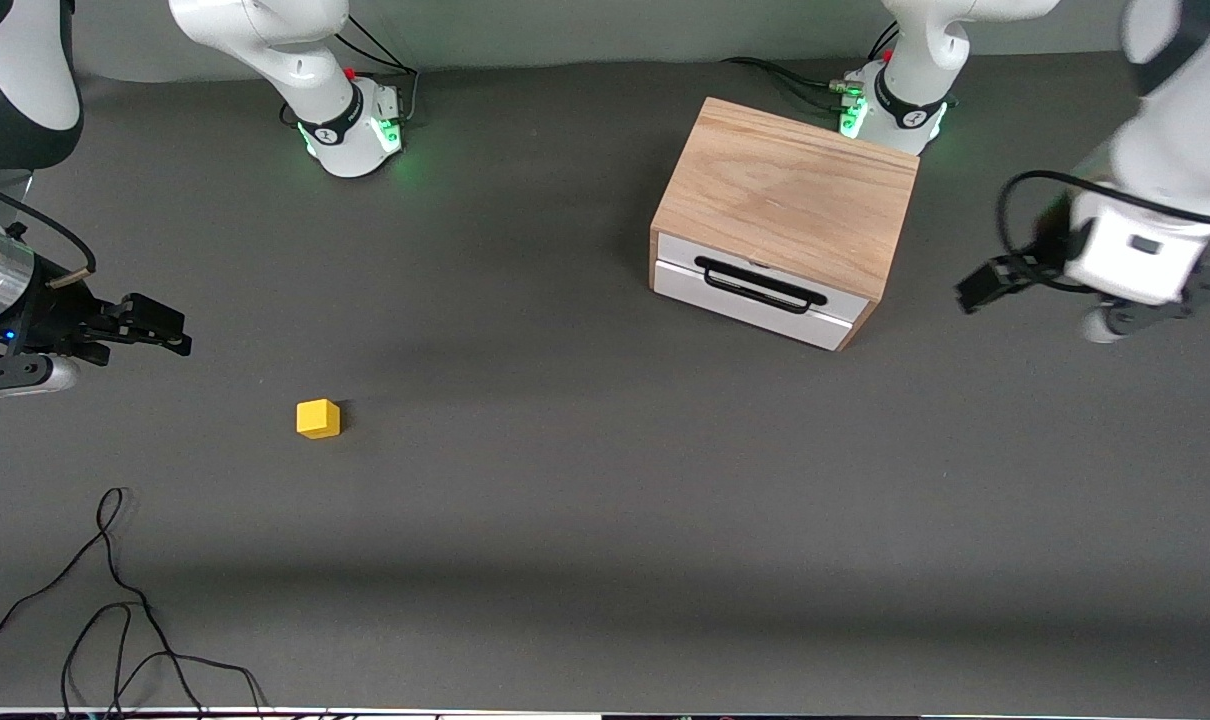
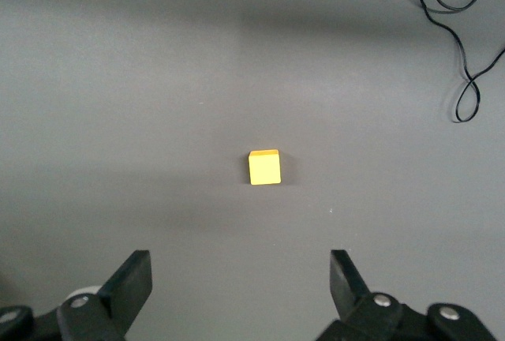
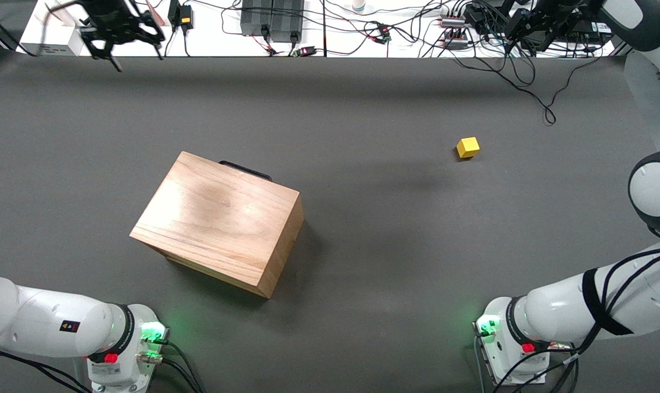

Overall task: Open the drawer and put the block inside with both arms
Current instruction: 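Move the left gripper down to the black drawer handle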

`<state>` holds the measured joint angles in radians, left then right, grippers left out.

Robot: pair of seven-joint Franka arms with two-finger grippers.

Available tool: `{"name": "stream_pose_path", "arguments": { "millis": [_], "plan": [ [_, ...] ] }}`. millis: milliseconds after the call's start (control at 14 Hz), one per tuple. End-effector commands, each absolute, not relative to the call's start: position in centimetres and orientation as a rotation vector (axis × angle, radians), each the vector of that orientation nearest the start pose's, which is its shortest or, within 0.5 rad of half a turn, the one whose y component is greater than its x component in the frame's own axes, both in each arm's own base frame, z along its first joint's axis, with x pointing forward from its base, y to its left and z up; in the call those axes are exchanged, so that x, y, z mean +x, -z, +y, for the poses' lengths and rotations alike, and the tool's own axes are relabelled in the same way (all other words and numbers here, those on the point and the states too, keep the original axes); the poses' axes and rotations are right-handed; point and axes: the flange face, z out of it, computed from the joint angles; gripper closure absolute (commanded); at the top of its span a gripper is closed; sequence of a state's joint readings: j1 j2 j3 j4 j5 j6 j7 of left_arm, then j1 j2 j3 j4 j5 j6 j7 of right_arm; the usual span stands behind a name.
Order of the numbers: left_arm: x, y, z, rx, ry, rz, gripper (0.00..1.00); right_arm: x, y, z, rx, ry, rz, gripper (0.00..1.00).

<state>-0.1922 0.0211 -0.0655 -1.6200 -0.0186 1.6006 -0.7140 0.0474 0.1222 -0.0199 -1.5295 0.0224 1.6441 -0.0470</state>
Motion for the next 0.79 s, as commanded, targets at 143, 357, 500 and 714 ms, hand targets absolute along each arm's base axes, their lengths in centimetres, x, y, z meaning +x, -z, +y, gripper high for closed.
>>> {"name": "stream_pose_path", "arguments": {
  "millis": [143, 357, 500, 714],
  "plan": [
    [51.4, -58.4, -24.4, -2.864, -0.083, -1.217, 0.0, 59.6, -58.4, 2.1, -3.129, -0.014, -0.09, 0.0],
    [48.3, -56.0, -32.3, -2.738, -0.055, -1.374, 0.0, 59.6, -58.2, 2.2, -3.131, -0.022, -0.093, 0.0],
    [47.2, -54.8, -35.3, -2.649, -0.015, -1.507, 0.0, 59.6, -57.7, 2.2, -3.129, -0.038, -0.092, 0.0],
    [46.9, -53.1, -36.9, -2.589, -0.037, -1.593, 0.0, 59.5, -57.6, 2.4, -3.129, -0.041, -0.097, 0.0]
  ]
}}
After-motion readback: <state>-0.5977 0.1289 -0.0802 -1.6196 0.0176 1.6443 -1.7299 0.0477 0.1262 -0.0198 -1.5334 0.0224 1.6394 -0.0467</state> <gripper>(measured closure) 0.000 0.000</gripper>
